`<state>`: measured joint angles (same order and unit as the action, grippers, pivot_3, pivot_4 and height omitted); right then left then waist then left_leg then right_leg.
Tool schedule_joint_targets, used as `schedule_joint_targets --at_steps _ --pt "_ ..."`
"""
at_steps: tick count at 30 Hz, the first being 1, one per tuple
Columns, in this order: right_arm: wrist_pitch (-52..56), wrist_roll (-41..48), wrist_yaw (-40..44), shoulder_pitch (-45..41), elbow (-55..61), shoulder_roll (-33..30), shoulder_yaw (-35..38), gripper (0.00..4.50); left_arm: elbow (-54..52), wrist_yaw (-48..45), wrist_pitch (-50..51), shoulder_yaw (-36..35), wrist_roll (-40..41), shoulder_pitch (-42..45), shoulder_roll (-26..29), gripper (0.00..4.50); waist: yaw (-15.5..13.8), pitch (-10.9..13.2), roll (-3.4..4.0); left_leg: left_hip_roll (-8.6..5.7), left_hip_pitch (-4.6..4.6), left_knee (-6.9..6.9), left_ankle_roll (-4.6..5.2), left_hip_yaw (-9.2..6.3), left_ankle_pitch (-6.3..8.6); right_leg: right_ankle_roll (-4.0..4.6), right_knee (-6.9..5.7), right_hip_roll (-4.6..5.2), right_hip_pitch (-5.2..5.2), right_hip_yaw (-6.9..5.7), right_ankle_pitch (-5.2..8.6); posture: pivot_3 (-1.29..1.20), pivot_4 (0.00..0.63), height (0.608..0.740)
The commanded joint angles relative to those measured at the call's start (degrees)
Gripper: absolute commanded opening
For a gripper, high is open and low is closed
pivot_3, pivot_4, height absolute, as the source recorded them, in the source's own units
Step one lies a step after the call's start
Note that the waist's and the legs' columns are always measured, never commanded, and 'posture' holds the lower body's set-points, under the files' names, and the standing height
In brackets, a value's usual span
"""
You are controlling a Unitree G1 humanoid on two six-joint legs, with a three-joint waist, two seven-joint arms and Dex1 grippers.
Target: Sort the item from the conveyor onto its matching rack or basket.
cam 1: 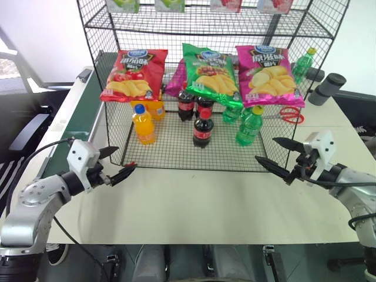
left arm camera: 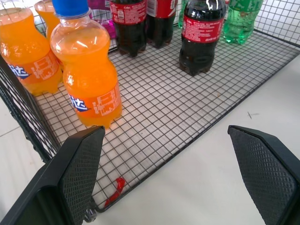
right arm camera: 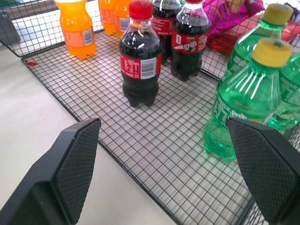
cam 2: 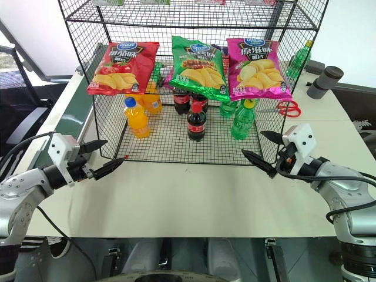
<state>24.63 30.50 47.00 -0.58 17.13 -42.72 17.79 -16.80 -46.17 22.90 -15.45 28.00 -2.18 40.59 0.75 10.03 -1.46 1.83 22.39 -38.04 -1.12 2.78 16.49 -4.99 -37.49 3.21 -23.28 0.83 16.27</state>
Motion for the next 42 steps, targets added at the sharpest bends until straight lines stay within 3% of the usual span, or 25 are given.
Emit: schedule_joint_targets --at_steps 1,42 --pt "-1.61 -0.04 0.39 -0.1 0.04 -0.03 1.37 4.44 -0.81 -0.4 -1.41 -2.04 -0.19 -0.16 0.96 4.5 -0.02 0.0 0.0 0.0 0.0 0.0 0.0 0.0 0.0 0.0 0.0 0.0 0.0 0.0 0.0 0.0 0.15 0.74" --pt "-13.15 -3.68 5.31 0.09 -10.15 2.99 -1.02 4.44 -1.57 0.73 -1.36 -2.65 -0.03 -1.7 0.12 4.5 -0.02 -0.01 0.0 0.0 -0.02 -0.02 0.0 0.01 0.0 -0.01 -0.02 0.0 0.02 0.0 0.0 0.0 0.15 0.74"
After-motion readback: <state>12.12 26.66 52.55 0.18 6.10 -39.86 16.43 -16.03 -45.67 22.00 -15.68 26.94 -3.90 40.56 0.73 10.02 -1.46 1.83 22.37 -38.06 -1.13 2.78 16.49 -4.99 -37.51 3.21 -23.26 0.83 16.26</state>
